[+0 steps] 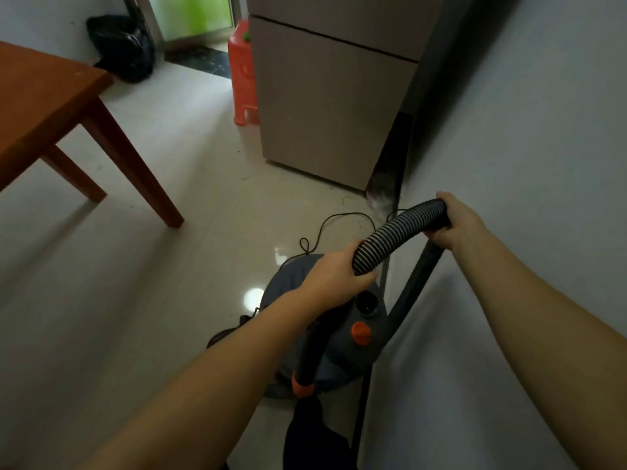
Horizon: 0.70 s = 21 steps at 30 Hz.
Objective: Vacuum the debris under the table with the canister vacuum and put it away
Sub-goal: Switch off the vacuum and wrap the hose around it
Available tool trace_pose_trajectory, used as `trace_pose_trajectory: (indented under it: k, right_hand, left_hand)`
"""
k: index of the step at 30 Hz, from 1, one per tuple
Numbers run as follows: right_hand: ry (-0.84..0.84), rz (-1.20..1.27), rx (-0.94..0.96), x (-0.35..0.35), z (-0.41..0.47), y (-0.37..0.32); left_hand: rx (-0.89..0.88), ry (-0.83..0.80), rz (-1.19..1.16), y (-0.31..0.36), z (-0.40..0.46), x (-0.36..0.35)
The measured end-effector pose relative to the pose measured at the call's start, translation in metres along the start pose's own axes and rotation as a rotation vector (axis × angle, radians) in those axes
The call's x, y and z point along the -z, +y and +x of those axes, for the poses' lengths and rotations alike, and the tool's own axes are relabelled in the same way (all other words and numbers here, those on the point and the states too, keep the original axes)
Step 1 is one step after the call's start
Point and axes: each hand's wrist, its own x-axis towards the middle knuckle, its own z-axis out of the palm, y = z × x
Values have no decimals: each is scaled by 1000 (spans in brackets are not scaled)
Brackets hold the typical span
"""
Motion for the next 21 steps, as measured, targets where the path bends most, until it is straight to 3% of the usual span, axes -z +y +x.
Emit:
trace_pose_trajectory:
  k: [5, 11, 17, 21]
  right_hand:
    - [-122, -310, -45, -82, 76, 25]
    - [-371, -753, -104, -150, 136, 141]
    - [-648, -1248, -103, -188, 130, 244]
    - [-754, -1507, 76, -192, 133, 295]
  left_hand:
    - [156, 124, -11, -51, 18, 6]
    - [326, 214, 28, -141, -25, 1]
    - [639, 359, -177, -196, -90, -56]
    - [714, 360, -331, -231, -109, -84]
